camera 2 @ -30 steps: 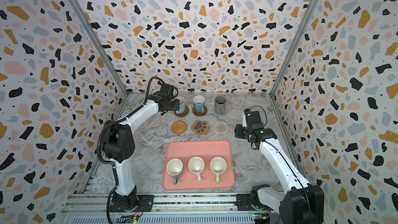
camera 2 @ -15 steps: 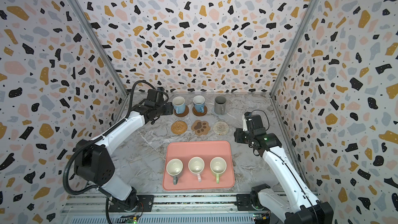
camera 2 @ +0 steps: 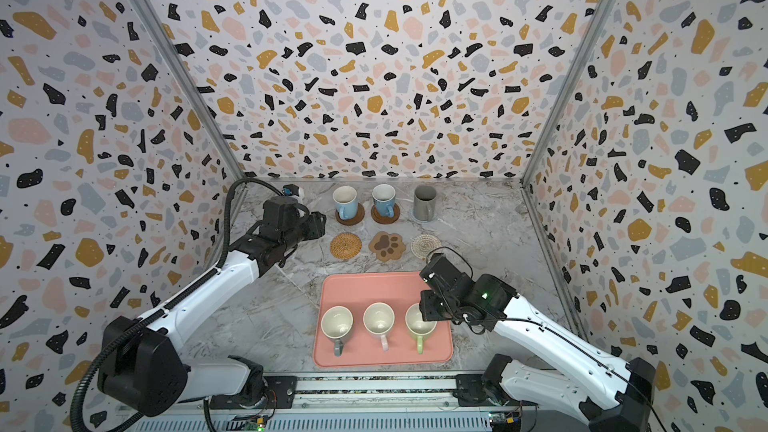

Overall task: Place cups on coasters
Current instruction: Pick up the cup from the tray.

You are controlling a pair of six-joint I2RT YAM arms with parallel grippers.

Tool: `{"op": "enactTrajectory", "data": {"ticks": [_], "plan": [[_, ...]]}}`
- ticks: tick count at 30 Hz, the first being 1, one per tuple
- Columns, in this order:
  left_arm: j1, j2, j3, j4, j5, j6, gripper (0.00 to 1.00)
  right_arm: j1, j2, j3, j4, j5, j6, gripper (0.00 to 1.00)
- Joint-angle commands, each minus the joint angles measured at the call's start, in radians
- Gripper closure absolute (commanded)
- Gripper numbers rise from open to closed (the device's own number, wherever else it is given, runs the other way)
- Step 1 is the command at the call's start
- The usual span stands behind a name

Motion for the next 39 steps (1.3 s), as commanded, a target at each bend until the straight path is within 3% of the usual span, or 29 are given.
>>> {"op": "enactTrajectory", "data": {"ticks": [1,6,14,27,39], "plan": [[0.001,-0.034,-0.012,0.09,-0.021,-0.028,0.38,0.075,0.003,0.061,-0.151,0.06,0.159,0.48],[0.002,-0.037,-0.023,0.092,-0.003,-0.037,0.38,0.181,0.029,0.1,-0.244,0.071,0.228,0.45],[0.0,-0.069,-0.075,0.108,0.0,-0.062,0.38,0.291,0.049,0.006,-0.141,0.03,0.307,0.45],[0.001,-0.106,-0.13,0.096,0.015,-0.079,0.37,0.326,0.103,-0.091,-0.023,0.027,0.341,0.47],[0.0,-0.15,-0.177,0.089,0.021,-0.094,0.37,0.33,0.159,-0.144,0.019,0.056,0.355,0.55]]}}
